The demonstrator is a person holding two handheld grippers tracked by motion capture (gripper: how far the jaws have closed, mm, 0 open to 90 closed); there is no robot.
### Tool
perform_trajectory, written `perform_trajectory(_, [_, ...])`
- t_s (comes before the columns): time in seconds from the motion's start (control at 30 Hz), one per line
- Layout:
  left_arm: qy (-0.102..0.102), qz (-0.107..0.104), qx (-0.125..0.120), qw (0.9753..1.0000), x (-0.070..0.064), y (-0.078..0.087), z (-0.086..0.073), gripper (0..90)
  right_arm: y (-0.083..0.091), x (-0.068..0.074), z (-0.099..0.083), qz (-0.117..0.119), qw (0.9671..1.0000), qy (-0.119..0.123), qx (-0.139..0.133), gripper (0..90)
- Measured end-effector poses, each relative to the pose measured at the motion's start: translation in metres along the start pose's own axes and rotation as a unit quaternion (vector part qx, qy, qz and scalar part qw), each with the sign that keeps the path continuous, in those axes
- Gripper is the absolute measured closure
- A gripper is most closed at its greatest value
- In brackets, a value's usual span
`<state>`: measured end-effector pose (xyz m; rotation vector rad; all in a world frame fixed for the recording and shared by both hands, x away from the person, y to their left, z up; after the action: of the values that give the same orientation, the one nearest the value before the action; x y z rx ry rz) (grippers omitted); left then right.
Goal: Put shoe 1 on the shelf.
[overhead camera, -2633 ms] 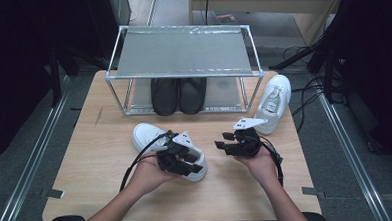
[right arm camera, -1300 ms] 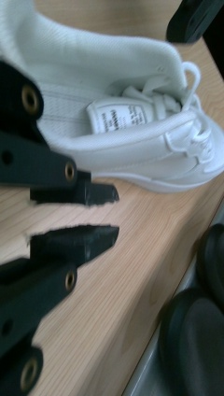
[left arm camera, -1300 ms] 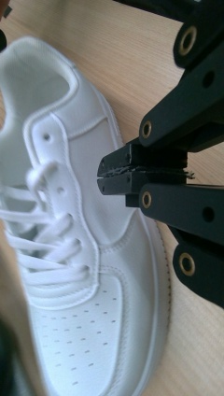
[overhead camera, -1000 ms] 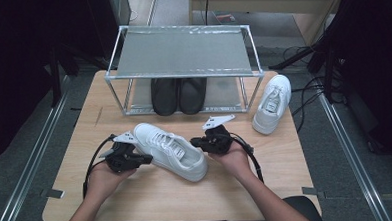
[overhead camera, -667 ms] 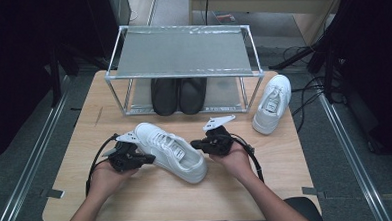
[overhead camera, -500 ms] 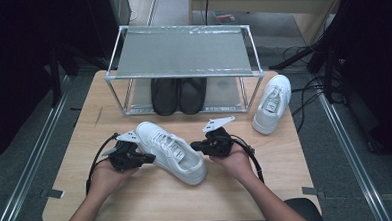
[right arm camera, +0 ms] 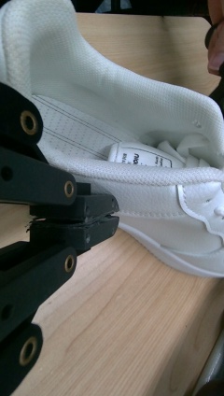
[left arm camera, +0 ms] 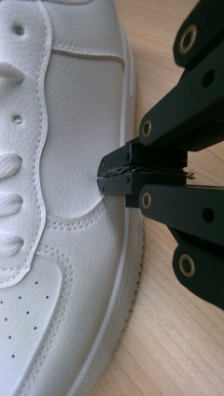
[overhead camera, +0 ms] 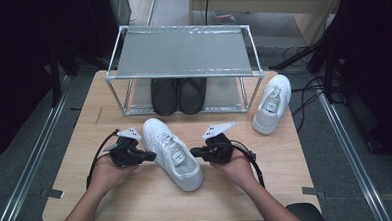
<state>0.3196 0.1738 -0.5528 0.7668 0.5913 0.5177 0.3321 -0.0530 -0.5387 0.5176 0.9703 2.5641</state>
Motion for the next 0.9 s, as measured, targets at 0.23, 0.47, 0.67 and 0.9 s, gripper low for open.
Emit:
perform_trajectory(0.23, [-0.002, -0.004, 0.003, 1.0, 0.004, -0.003, 0.006, 89.7, 0.001, 0.01, -0.005, 0.001, 1.0, -0.004, 0.0, 89.5])
perform_trajectory(0.47, [-0.003, -0.01, -0.002, 0.9999, 0.007, -0.009, 0.014, 89.6, 0.003, 0.018, -0.01, 0.002, 1.0, -0.009, -0.003, 89.5])
perform_trajectory(0.67, [-0.016, -0.006, 0.007, 0.9998, 0.009, -0.012, 0.021, 89.6, 0.002, 0.027, -0.013, 0.006, 1.0, -0.005, -0.005, 89.0])
perform_trajectory(0.9, [-0.004, -0.03, 0.005, 0.9995, 0.013, -0.014, 0.024, 89.2, 0.005, 0.029, -0.016, 0.015, 0.9993, -0.033, -0.005, 89.8])
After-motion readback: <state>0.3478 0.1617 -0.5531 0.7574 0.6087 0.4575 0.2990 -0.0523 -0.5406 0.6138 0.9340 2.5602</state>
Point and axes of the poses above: each handheld gripper's, and its own axes: y roughly backward along the jaws, z roughly out of its top, x roughly to its left, the point moved 6 cm from there along -y, roughly forward along the jaws, and after that the axes turned 3 degrees about x, right-handed, at the moved point
